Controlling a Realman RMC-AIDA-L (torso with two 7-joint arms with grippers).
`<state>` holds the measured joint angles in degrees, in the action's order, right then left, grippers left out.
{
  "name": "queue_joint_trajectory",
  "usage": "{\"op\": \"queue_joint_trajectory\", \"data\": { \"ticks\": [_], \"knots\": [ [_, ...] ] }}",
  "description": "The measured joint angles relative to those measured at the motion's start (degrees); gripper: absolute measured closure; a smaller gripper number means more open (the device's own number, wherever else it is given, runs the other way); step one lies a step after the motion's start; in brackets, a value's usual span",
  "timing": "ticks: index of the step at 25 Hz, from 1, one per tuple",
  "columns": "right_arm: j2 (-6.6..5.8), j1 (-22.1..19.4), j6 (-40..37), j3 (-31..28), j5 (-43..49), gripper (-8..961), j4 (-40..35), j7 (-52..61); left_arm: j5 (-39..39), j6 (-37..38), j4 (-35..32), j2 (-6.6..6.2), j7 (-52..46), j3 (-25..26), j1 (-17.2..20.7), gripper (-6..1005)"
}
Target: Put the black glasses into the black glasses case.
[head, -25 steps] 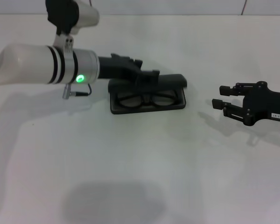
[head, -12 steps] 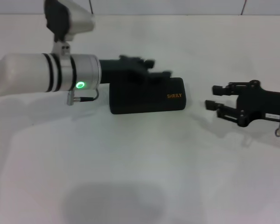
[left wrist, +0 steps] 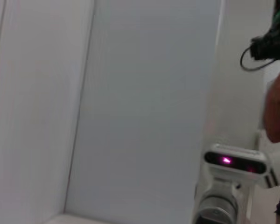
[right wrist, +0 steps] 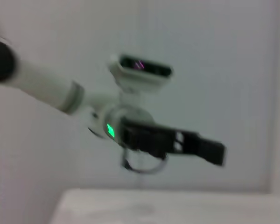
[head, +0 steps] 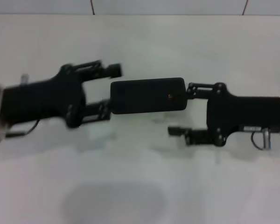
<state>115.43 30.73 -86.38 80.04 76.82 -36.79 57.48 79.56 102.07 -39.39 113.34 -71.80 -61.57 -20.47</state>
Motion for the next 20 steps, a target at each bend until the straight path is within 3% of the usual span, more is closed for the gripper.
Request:
{"op": "queue_joint_trajectory", "data": {
  "ticks": [2,6,12,20],
  "knots": [
    [0.12,0.03,-3.30,0.09,-0.04,313,0.30,-2.09,0.94,2.58,-0.07,1.22,5.77,1.14,3.46,319],
    [0.58,1.74,-6.37,0.24,-0.38,146,3.18,-5.00,3.35,5.33,-0.19,1.76,9.62,0.91,5.84,319],
    [0.78,4.06,-6.22,1.12,-0.48,94,6.34,-6.63,7.19,5.78,0.24,2.29,10.00,1.20,6.20,320],
    [0.76,3.11,-6.27,1.08,-2.06,93,7.10,-8.11,9.47,5.73,0.21,2.41,10.31,1.28,5.41,320]
  ]
}}
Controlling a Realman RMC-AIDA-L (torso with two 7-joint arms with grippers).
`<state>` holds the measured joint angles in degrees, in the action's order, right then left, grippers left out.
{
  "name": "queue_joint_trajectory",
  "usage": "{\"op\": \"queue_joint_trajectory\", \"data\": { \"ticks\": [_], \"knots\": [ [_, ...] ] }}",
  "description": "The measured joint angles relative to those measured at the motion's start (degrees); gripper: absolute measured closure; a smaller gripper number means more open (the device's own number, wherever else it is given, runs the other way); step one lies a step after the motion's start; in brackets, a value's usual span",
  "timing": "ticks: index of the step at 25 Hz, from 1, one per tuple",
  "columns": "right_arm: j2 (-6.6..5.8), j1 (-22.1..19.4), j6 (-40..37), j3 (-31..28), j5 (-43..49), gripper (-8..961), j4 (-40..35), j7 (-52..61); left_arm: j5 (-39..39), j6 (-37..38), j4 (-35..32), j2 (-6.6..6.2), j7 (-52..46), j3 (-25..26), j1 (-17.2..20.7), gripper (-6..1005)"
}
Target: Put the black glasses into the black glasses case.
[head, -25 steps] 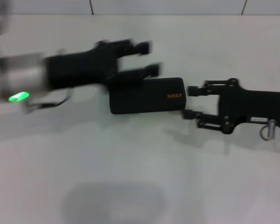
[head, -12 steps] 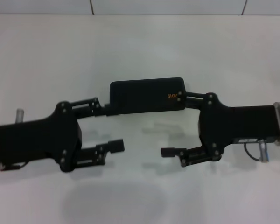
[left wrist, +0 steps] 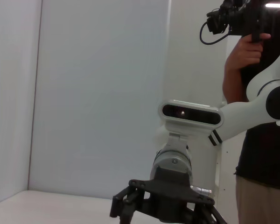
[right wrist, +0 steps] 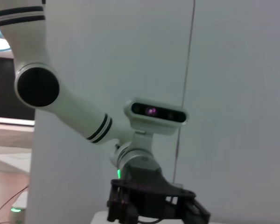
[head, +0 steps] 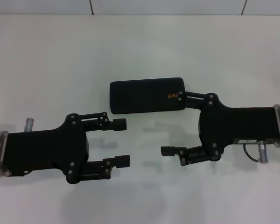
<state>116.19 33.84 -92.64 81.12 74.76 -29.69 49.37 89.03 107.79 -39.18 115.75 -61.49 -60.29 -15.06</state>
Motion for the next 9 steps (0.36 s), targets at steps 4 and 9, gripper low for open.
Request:
{"op": "queue_joint_trajectory", "data": {
  "ticks": [4,9],
  "knots": [
    [0.00,-0.70,-0.02,0.03,-1.37,93,0.65,-1.09,0.17,-0.01,-0.04,-0.14,1.11,-0.03,-0.01,320],
    [0.00,-1.09,-0.05,0.19,-1.51,94,1.00,-1.78,0.60,-0.26,-0.01,0.01,1.93,-0.01,-0.80,320]
  ]
}}
